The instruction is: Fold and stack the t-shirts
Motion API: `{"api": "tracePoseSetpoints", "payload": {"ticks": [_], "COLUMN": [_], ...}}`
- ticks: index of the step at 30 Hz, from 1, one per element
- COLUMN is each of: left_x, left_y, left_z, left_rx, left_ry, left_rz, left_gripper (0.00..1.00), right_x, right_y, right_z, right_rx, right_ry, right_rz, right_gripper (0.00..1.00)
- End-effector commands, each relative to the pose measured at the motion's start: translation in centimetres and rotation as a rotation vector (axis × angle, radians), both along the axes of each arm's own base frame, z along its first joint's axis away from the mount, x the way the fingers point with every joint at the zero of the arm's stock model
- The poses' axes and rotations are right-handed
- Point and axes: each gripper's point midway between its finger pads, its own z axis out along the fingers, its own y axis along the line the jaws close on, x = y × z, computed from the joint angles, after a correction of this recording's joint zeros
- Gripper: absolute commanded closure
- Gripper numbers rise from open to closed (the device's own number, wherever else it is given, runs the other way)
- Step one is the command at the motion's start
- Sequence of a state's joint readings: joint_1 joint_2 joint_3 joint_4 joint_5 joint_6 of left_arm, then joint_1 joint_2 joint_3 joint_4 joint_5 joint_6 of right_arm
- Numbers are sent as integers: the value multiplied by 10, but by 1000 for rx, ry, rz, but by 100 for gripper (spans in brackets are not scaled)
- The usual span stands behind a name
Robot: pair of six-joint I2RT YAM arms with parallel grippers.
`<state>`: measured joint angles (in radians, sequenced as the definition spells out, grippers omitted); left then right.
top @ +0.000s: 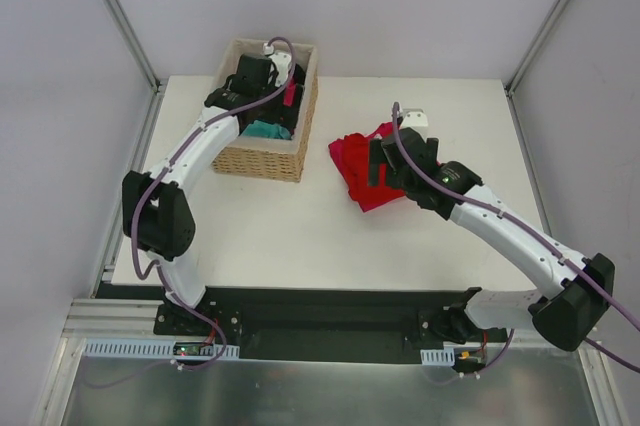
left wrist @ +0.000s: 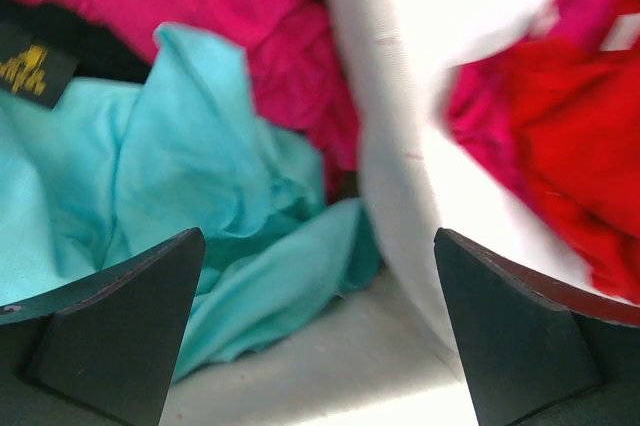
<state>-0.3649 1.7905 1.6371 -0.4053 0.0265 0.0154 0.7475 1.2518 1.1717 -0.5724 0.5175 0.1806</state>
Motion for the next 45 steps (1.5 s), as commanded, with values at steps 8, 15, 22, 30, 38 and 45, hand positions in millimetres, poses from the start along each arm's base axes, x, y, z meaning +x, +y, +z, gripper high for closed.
{"api": "tracePoseSetpoints", "payload": {"ticks": [8, 15, 22, 30, 38, 45], "left_x": [-63, -54, -35, -20, -22, -41], "left_y": [-52, -56, -52, 15, 108, 164], "left_z": [42, -7, -47, -74, -83, -92], "left_rx": [-113, -65, 8, 52, 80, 114], "left_ry": [-21, 79, 131, 186, 225, 292], "left_rz": [-202, -158, -104, 153, 434, 693], "left_gripper": [1, 1, 6, 100, 100, 100], "right_x": [2, 0, -1, -2, -1, -4], "right_y": [10, 7, 0, -3, 3, 2], "right_z": [2, 2, 0, -5, -8, -15], "right_rx": [66, 56, 35, 27, 46, 54], "right_ry": [6, 2, -3, 3, 15, 20], "right_rz": [5, 1, -14, -20, -4, -7], "right_gripper": [4, 4, 4, 4, 4, 4]}}
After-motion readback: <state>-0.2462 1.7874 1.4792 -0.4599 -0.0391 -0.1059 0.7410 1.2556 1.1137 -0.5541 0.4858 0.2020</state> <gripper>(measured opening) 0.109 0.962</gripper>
